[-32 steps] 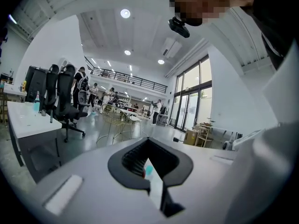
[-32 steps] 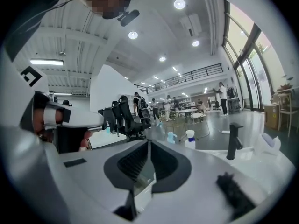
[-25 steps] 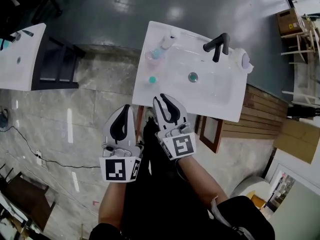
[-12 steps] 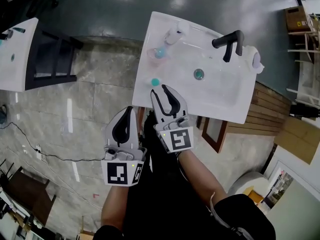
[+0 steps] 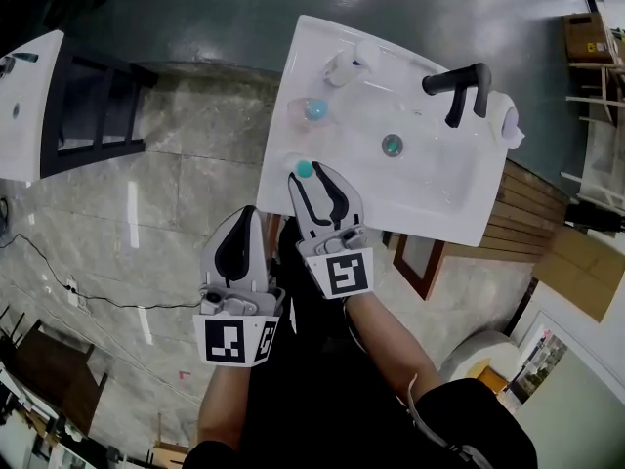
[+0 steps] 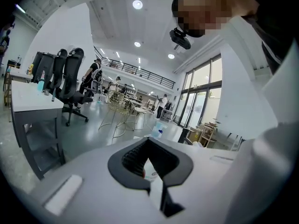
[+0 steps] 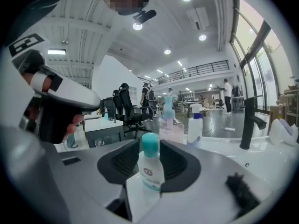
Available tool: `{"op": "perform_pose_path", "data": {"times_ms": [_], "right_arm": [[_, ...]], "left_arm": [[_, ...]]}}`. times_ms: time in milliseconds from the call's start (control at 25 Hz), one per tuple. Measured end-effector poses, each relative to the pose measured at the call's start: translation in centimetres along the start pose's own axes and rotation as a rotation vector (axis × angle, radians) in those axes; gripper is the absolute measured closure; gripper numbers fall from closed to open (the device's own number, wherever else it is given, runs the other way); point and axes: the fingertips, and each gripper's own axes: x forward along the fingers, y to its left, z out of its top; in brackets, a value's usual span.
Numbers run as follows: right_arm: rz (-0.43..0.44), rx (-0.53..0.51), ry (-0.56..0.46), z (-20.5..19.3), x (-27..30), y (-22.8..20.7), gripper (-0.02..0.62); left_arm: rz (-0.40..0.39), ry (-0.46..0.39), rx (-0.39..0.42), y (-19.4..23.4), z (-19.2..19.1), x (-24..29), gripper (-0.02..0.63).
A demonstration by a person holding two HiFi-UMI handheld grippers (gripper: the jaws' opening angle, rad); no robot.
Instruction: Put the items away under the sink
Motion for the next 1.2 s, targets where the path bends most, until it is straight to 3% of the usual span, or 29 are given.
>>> {"op": "perform_pose_path", "data": {"times_ms": [1200], "right_arm": [[-0.024, -0.041, -0.031, -0.2, 0.6, -0.2, 0.486]], "left_arm": [[-0.005, 0.039, -0.028, 0.7, -1.5, 0.0, 0.598]]}}
